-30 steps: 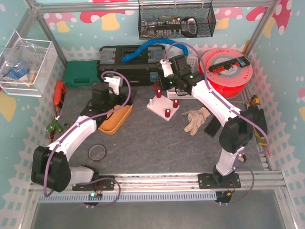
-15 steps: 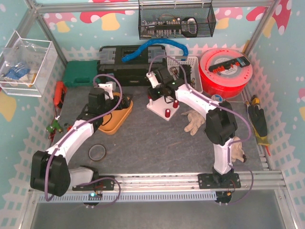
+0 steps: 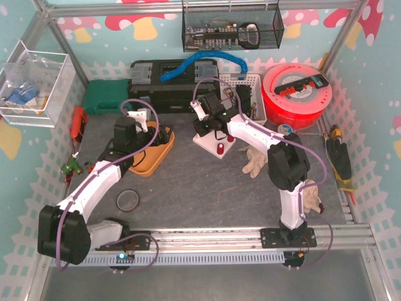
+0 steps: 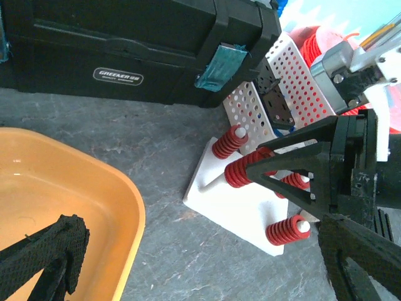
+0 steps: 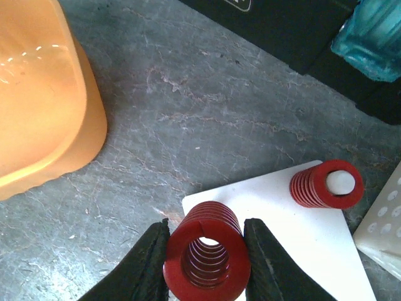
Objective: Install the large spring
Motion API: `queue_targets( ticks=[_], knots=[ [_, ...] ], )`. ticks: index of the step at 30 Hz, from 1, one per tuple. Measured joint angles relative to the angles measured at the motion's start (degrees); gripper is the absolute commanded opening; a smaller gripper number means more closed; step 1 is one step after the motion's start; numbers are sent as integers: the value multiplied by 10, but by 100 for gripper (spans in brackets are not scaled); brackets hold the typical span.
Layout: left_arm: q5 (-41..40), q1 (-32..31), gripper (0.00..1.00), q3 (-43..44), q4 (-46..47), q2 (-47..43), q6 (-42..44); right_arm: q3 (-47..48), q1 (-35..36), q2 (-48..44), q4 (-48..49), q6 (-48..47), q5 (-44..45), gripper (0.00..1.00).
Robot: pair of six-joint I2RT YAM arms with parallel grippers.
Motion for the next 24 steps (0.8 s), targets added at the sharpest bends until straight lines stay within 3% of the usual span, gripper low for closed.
queue_targets(
  ticks=[10, 18, 24],
  knots=[
    [-2, 0, 99, 0, -16, -6, 7, -4, 0, 14, 11, 3, 6, 0],
    [-2, 0, 99, 0, -16, -6, 11, -4, 2, 47, 20, 8, 9, 33],
    [-6, 1, 99, 0, -16, -6, 13, -4, 1, 50, 21, 19, 16, 51]
  ],
)
